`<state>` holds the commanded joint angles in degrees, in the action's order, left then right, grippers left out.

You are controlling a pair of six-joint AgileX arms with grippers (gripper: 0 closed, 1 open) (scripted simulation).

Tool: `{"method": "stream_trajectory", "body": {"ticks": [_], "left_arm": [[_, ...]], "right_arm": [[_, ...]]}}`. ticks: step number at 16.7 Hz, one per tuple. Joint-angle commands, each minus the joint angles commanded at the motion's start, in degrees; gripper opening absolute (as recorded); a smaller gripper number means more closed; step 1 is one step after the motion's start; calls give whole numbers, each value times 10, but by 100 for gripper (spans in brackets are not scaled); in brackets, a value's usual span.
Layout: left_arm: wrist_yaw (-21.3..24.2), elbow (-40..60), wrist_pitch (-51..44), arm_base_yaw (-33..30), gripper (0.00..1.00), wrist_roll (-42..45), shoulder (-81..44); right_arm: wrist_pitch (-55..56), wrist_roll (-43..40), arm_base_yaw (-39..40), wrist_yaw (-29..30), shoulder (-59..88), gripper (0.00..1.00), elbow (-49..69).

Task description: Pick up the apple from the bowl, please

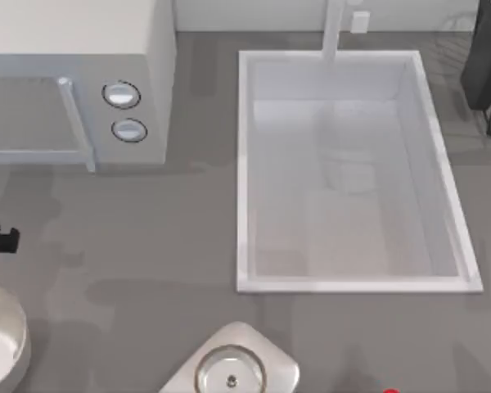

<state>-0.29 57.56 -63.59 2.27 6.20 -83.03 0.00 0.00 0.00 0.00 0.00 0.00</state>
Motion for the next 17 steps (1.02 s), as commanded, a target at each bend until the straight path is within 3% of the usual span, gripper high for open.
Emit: {"method": "stream_trajectory", "body": {"ticks": [5,8,17], "left_arm": [[0,221,-237,-4,0,-4,12],[0,314,-332,-6,0,-7,26],[-1,362,-372,-9,0,-12,26]], "right_arm": [[0,0,0,0,0,100,0],[0,0,0,0,0,100,0],[0,0,0,0,0,100,0]]}}
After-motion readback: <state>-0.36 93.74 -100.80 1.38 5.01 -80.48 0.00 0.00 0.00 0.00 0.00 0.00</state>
